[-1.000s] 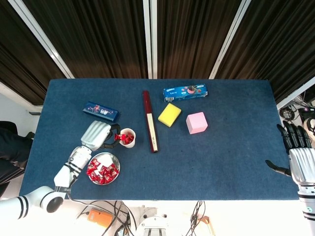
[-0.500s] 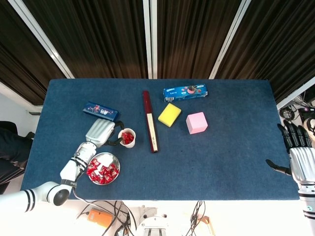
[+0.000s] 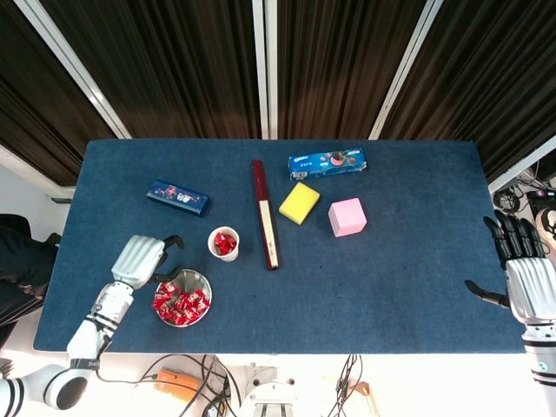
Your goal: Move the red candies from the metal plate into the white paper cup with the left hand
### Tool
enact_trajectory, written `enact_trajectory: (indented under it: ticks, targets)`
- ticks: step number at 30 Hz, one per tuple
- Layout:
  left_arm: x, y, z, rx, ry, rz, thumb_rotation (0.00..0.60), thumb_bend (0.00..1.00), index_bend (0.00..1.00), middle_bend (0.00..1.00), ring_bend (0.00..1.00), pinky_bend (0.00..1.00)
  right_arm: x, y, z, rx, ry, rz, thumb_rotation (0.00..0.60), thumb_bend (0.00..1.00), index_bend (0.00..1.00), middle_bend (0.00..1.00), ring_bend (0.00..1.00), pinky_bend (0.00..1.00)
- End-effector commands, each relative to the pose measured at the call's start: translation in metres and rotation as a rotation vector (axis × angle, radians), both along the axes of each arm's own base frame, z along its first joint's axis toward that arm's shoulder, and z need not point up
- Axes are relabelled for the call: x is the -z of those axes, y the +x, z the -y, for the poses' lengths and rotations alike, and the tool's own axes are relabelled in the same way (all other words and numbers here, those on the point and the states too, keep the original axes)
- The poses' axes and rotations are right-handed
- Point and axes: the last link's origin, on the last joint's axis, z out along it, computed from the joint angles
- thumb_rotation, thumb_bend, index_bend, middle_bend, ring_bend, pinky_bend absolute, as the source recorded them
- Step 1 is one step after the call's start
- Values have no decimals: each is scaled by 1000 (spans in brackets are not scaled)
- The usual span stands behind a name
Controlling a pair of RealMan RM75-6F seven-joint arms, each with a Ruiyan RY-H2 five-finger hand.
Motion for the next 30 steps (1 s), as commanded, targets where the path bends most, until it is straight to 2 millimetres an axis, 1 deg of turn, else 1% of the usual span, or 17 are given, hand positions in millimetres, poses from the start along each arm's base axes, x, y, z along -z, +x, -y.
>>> enact_trajectory:
  ticks: [1, 4, 9, 16, 30]
  targets:
    - [5, -15, 16, 8, -23, -58, 552, 245, 409, 966, 863, 744, 0, 0, 0, -1, 1, 0, 600, 165, 0, 63, 0, 8]
    - [13, -22, 25, 21, -49, -96, 556, 225, 409, 966, 863, 744, 1, 1, 0, -5, 3, 0, 600, 165, 0, 62, 0, 8]
    - [21, -28, 28, 48, -61, -153, 600, 204, 413, 965, 863, 744, 1, 2, -2, -6, 1, 2, 600, 165, 0, 63, 0, 8]
    - [31, -32, 28, 60, -93, -200, 599, 204, 423, 966, 863, 744, 0, 0, -6, -1, -5, 5, 600, 164, 0, 62, 0, 8]
    - [33, -42, 24, 42, -113, -267, 600, 204, 424, 966, 863, 744, -1, 0, -9, 2, -9, 3, 600, 164, 0, 62, 0, 9]
